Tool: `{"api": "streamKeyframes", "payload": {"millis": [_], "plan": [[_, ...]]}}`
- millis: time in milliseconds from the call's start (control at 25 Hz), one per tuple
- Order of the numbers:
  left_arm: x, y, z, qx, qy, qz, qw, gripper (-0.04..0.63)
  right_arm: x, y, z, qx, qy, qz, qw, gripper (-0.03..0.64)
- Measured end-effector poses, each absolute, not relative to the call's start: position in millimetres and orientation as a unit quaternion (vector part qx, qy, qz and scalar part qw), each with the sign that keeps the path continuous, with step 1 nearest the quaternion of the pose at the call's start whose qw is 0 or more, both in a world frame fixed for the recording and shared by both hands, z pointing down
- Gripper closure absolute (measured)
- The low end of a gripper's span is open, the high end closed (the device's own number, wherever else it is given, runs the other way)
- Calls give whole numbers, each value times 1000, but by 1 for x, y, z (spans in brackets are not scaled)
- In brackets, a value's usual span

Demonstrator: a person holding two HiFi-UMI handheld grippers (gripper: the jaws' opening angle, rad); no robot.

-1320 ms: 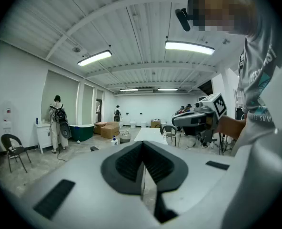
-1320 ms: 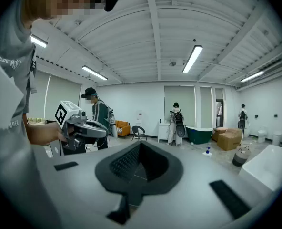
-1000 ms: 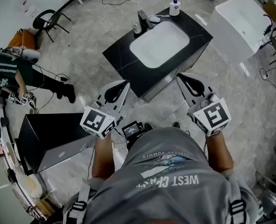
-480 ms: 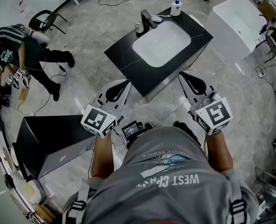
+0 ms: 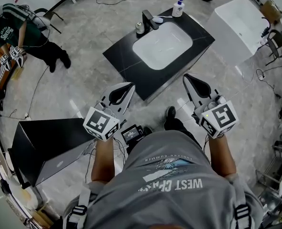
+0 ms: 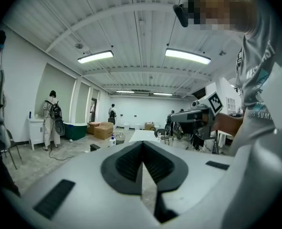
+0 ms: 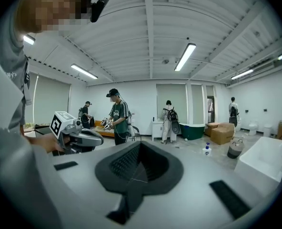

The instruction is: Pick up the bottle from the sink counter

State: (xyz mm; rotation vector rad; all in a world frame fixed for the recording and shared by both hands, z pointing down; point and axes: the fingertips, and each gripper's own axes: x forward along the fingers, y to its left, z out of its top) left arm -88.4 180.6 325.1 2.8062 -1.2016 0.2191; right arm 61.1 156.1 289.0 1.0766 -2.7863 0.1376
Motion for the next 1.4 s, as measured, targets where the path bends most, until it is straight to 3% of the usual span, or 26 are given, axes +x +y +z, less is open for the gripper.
{"api": "streamKeyframes", "payload": {"millis": [760,1400], "plan": [[-38,95,325,870,-474,122,52,592,93,22,310,261,-961,81,36,615],[-5,53,317,863,-479,150,59,592,118,-19,323,237,-965,115,12,615]]}}
